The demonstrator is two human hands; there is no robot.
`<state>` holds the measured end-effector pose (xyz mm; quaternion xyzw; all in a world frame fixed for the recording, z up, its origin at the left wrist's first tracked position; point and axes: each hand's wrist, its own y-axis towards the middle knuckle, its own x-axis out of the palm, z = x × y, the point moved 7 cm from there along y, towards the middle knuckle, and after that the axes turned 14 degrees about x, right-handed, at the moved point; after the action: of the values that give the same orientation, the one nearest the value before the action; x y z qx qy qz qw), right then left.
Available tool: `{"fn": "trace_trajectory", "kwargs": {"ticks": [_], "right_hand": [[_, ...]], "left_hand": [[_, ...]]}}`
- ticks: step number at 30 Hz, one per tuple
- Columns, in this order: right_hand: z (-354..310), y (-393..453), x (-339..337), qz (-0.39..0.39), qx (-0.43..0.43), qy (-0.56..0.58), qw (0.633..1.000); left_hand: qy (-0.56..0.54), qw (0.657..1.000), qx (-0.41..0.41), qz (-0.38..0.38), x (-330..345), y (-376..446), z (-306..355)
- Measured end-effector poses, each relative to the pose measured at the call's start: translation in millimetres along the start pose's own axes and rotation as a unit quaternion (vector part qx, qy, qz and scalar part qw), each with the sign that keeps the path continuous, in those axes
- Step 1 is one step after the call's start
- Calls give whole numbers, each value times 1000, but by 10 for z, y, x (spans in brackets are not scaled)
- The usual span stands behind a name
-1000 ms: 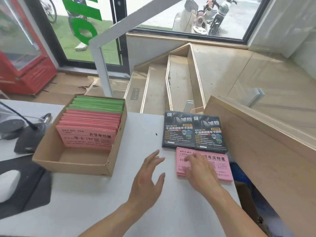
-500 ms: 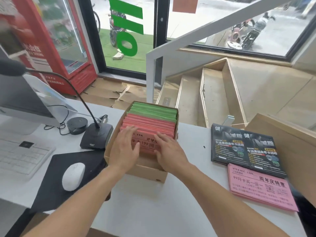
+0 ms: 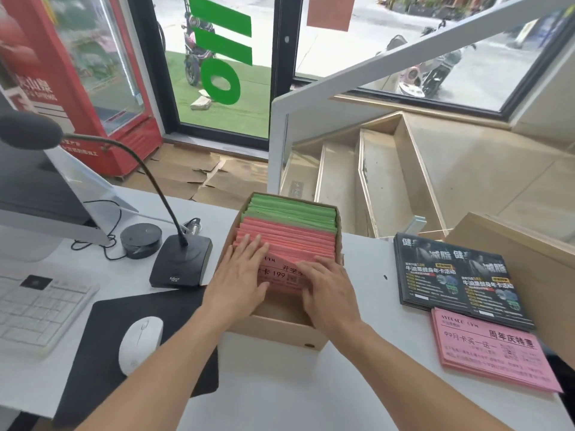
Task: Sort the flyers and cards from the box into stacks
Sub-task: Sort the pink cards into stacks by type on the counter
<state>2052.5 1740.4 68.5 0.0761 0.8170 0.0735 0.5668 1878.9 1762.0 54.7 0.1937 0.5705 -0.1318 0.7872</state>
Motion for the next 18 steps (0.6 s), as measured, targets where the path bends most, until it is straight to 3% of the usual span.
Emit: {"fn": "trace_trajectory", "kwargs": {"ticks": [3,11,18], "right_hand": [[-37,-27,-61,20,-19,11,1000],[22,-40,-11,-16,14,37,999],[1,-2,45,23,-28,9,999]], "left_hand": [[-3,1000,0,7,-17,-6,6],[-22,999,1,47,-74,-26,4],[-15,999,-3,36,-57,-35,-6]]}}
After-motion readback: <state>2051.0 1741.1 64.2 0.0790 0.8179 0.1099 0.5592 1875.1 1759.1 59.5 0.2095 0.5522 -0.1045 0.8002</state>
